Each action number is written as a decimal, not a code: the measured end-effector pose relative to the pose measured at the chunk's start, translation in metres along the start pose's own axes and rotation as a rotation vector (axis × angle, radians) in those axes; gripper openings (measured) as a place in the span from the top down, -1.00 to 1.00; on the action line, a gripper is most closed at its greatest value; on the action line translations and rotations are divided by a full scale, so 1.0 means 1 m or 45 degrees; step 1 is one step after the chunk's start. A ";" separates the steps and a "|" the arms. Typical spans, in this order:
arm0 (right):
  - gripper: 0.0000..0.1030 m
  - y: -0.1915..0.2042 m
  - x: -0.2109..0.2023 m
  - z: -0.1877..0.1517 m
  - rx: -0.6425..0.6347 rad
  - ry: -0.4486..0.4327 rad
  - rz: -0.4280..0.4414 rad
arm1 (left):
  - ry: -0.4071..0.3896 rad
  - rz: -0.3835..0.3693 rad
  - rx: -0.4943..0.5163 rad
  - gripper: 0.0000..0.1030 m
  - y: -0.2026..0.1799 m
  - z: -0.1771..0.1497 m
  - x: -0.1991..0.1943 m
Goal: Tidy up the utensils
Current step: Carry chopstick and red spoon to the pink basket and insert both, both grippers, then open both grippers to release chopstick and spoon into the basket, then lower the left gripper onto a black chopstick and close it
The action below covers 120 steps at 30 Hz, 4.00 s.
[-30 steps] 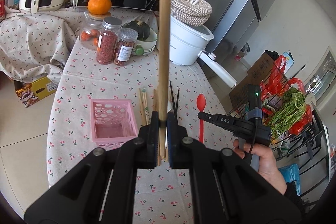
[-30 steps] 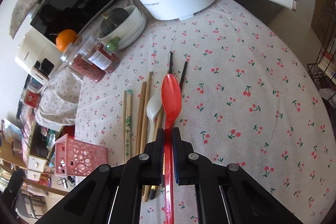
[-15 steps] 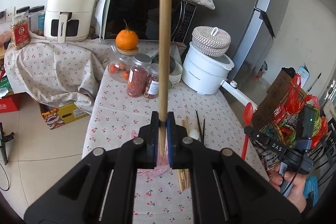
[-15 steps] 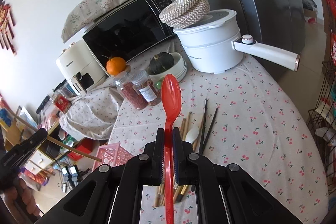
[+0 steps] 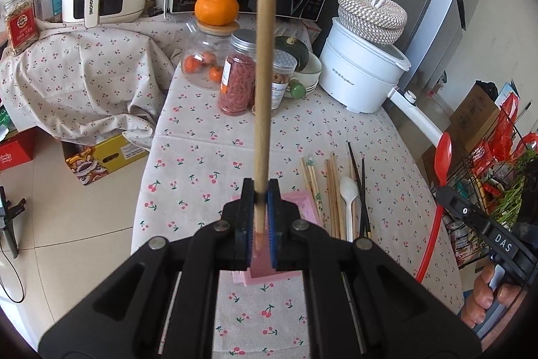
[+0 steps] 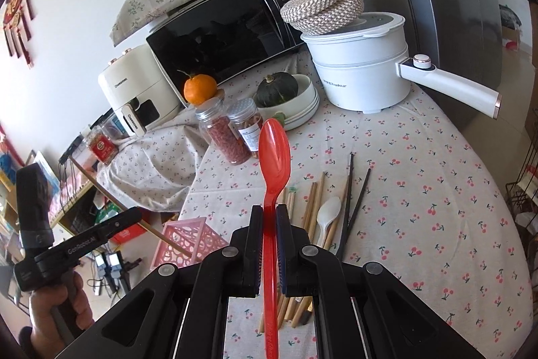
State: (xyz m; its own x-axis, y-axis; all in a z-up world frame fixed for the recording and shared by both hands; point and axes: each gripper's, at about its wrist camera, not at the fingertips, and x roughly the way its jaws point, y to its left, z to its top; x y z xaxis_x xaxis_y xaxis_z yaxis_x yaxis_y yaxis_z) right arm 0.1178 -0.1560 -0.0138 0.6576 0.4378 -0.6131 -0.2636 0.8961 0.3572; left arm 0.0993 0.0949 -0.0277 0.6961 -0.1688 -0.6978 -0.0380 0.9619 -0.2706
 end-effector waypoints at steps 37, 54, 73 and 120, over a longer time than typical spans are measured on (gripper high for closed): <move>0.85 0.138 0.047 -0.005 -0.061 -0.527 -0.093 | 0.093 0.103 -0.123 -0.61 0.080 -0.036 -0.039; 0.13 0.086 0.016 0.000 0.150 -0.316 -0.043 | 0.146 0.042 -0.081 -0.61 0.052 -0.040 -0.033; -0.40 -0.059 -0.040 -0.003 0.198 0.173 -0.314 | 0.256 -0.066 0.249 -0.61 -0.074 -0.062 -0.025; -0.52 -0.189 0.004 -0.001 0.287 0.446 -0.335 | 0.681 0.188 0.131 0.83 -0.180 -0.004 0.226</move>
State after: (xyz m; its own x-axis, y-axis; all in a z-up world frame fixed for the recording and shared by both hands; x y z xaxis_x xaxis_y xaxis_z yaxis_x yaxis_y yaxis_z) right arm 0.1691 -0.3239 -0.0846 0.3946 0.2315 -0.8892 0.0647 0.9583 0.2782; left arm 0.2601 -0.1176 -0.1391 0.2271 -0.0903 -0.9697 -0.0189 0.9951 -0.0971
